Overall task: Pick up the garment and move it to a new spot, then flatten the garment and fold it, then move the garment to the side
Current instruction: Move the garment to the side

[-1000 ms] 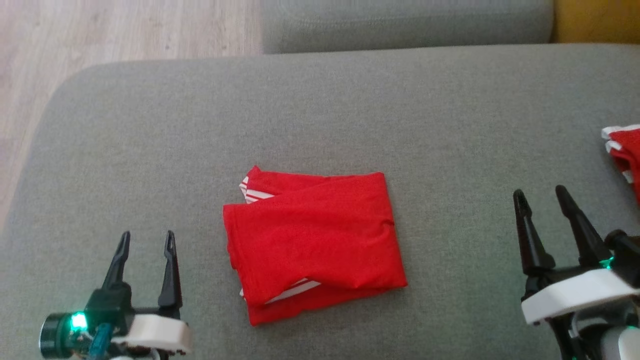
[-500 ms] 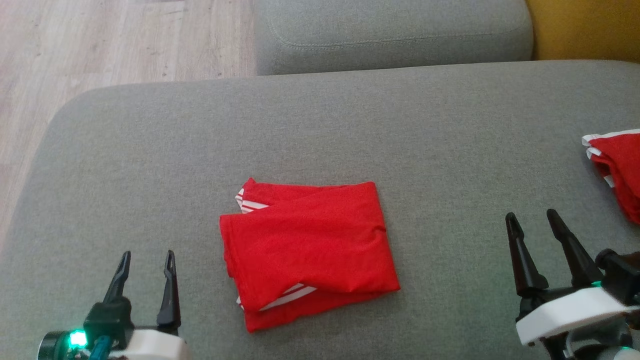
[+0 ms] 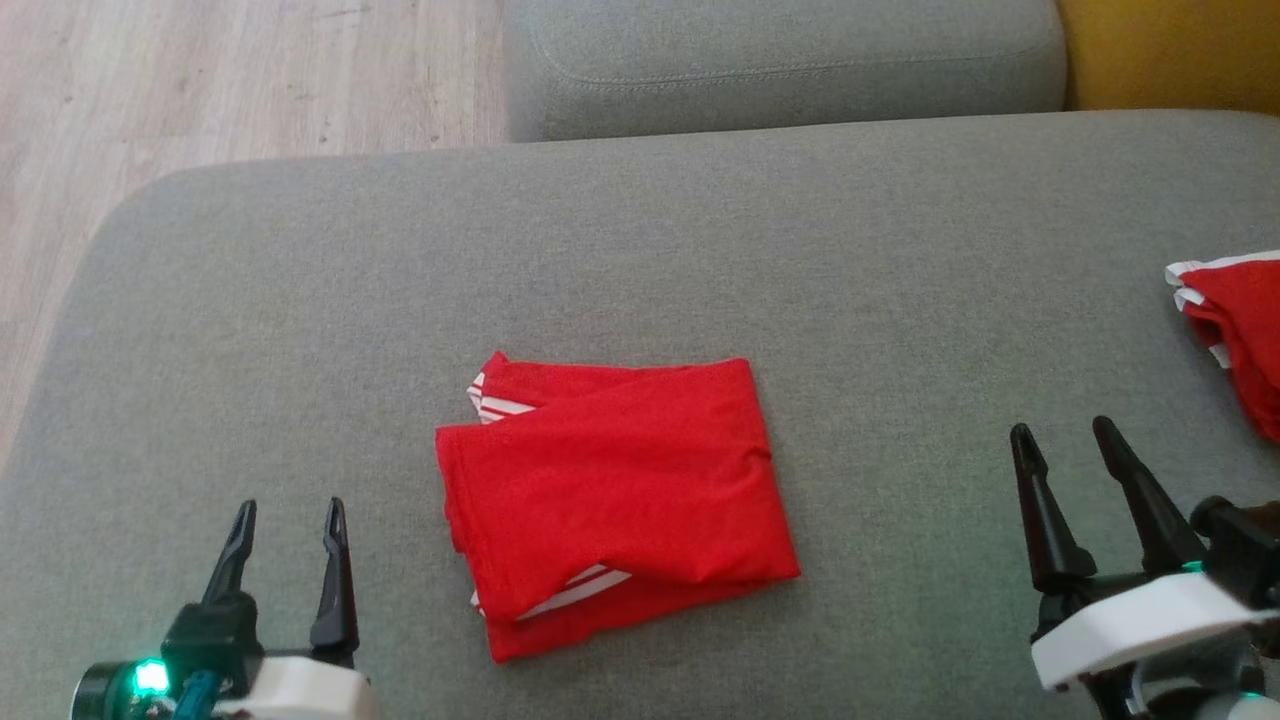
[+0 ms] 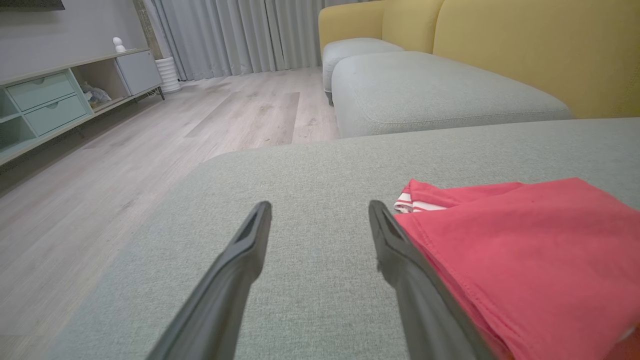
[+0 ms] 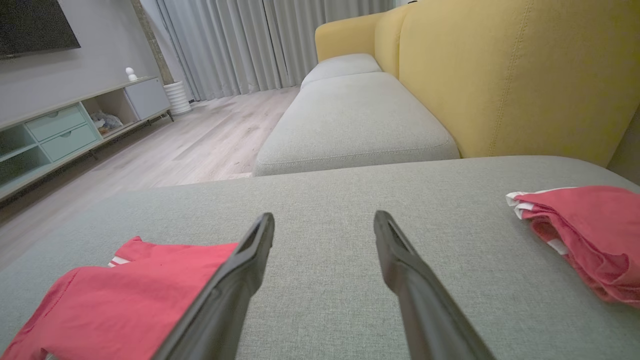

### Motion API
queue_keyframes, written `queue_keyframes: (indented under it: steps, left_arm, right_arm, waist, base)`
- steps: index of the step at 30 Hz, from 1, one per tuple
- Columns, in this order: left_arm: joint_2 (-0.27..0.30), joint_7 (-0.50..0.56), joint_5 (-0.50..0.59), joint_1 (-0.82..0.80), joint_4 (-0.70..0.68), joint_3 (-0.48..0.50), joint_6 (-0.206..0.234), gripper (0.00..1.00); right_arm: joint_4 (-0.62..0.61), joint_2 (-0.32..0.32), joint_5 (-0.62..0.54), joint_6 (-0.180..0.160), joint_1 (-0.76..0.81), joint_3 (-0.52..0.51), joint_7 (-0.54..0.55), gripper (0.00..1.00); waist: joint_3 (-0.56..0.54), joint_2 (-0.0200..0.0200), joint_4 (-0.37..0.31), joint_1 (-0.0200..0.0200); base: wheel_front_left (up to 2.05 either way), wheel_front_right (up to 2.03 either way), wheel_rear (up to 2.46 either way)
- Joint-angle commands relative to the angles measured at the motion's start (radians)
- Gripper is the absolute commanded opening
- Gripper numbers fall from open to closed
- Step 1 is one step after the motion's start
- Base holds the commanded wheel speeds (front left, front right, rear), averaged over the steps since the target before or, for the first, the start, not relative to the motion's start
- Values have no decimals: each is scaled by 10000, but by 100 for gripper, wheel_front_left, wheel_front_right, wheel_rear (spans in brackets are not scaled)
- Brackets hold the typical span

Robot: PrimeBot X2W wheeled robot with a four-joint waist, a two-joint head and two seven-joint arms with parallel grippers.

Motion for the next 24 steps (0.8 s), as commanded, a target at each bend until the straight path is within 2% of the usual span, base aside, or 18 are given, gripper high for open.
queue_keyframes:
  steps: [1, 9, 12, 18, 24]
  left_arm:
    - [238, -99, -11, -466, -379, 483, 74, 100]
    - [194, -253, 118, -924, -489, 388, 30, 100]
    - [36, -412, 112, -1312, -445, 366, -15, 100]
    - [-317, -1008, 199, -2033, -71, 201, -257, 100]
    - [-701, -1400, 245, -2470, 365, 31, -627, 100]
  right_arm:
    - [-392, -56, 45, -7, -285, 210, 56, 100]
    - [374, -378, 647, -7, -854, 809, 529, 100]
    - [1061, -440, 1098, -7, -1336, 1505, 760, 100]
    - [2942, -266, 1701, -7, -2437, 2561, 1056, 100]
    - [5053, -26, 1860, -7, -3285, 2474, 1955, 100]
  waist:
    - [55, 0, 21, 0]
    - [637, 0, 384, 0]
    - [1046, 0, 717, 0]
    - [1569, 0, 1413, 0]
    - [1734, 0, 1965, 0]
  base:
    - [0, 0, 0]
    - [0, 0, 0]
    - [0, 0, 0]
    - [0, 0, 0]
    - [0, 0, 0]
